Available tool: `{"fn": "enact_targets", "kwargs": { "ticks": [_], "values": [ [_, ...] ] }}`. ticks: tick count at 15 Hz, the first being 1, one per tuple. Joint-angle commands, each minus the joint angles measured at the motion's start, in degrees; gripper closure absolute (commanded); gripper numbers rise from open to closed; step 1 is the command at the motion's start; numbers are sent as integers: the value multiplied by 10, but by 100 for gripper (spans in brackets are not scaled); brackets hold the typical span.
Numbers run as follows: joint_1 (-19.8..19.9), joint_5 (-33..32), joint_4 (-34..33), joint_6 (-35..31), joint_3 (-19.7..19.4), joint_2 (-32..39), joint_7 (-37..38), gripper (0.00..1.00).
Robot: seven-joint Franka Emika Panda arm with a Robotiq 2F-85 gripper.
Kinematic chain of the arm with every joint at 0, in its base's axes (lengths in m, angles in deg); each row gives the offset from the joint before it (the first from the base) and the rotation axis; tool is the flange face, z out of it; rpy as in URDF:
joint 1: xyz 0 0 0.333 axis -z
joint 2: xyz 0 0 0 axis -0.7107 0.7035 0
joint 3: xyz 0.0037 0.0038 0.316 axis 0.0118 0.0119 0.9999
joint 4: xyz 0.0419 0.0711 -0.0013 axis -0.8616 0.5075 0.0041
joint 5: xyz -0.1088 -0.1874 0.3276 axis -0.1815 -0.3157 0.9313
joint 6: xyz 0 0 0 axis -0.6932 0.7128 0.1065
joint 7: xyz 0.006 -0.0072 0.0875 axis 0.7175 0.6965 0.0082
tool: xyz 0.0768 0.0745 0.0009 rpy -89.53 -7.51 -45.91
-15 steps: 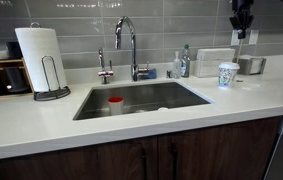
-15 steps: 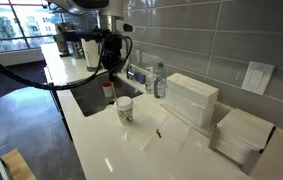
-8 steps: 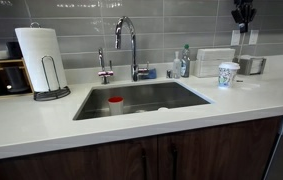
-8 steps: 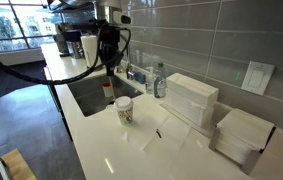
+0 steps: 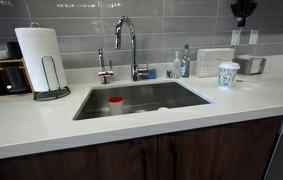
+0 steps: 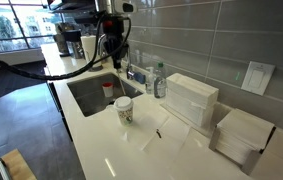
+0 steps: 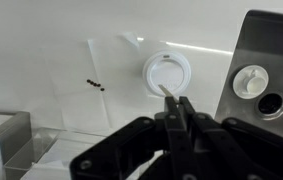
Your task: Pull out the mixing stick from the top hole in the lid of the paper cup lid and put it on the white serviette on the kitchen counter
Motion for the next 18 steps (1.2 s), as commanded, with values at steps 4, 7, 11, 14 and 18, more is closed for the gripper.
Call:
{"fn": "enact_targets", "kwargs": {
  "ticks": [4,7,11,14,18],
  "values": [
    [30,64,57,-136,-40,-30,-5,98],
    [37,71,103,-219,-53,-38,-39,98],
    [39,99,167,-314,-70,-47,-103,98],
    [42,137,188,-351,-92,-49,-157,98],
    [46,135,218,-413,-111,-46,-239,98]
  ]
}}
